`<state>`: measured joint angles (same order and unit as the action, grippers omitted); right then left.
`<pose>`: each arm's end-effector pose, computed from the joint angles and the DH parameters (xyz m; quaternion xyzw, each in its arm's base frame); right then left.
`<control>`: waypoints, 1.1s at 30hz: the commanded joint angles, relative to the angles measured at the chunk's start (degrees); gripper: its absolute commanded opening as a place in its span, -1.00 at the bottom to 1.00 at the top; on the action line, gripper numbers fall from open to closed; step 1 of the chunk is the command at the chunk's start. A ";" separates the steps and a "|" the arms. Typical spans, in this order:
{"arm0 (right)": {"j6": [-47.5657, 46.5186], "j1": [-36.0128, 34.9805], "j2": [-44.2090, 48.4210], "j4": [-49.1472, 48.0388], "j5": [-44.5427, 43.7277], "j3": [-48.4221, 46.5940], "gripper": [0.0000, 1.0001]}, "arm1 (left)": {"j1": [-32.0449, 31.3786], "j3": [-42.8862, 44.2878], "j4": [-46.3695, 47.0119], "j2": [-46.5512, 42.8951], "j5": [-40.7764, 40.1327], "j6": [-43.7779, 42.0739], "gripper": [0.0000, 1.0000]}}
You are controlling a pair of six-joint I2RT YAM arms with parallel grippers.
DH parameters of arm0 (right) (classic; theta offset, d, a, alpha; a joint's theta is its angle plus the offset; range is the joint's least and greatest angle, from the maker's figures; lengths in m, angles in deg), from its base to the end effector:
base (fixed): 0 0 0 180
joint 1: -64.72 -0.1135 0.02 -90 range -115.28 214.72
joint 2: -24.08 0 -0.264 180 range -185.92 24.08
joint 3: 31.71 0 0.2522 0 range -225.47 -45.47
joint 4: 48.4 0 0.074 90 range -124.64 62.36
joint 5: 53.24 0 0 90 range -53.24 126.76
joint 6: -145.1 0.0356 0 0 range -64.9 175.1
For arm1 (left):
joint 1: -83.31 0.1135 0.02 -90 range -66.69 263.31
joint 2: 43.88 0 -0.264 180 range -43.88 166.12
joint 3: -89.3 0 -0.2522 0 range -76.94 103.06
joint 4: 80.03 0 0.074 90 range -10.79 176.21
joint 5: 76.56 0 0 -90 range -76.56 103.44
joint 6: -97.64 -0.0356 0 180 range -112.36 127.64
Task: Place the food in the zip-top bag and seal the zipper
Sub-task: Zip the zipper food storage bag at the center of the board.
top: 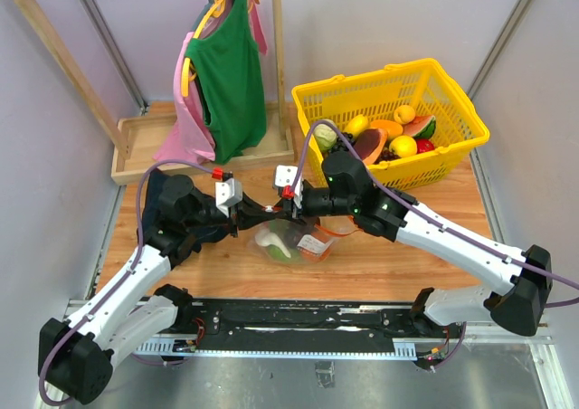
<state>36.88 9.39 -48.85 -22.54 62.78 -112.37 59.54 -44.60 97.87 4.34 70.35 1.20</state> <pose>0.1539 0.2500 0.3668 -0.5781 0.5528 0.3548 0.4841 0.1612 -0.1036 0.2942 0.4809 0.5374 -0.4353 0.5389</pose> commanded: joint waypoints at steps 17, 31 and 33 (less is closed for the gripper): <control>0.17 0.61 -0.89 -6.99 7.67 -2.14 -0.58 | -0.22 0.95 0.04 -0.83 1.68 -0.77 -0.99; -3.26 0.82 0.63 -2.80 3.61 0.07 -0.99 | -0.22 1.15 -1.09 -1.19 0.21 -1.72 -0.99; -3.41 0.99 1.13 -2.02 2.52 0.71 -0.99 | -0.22 1.08 -1.19 -1.22 -0.13 -1.79 -0.99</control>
<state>35.04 9.39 -49.76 -26.82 68.23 -112.78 59.54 -44.60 96.12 4.28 70.72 0.22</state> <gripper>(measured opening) 0.100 0.011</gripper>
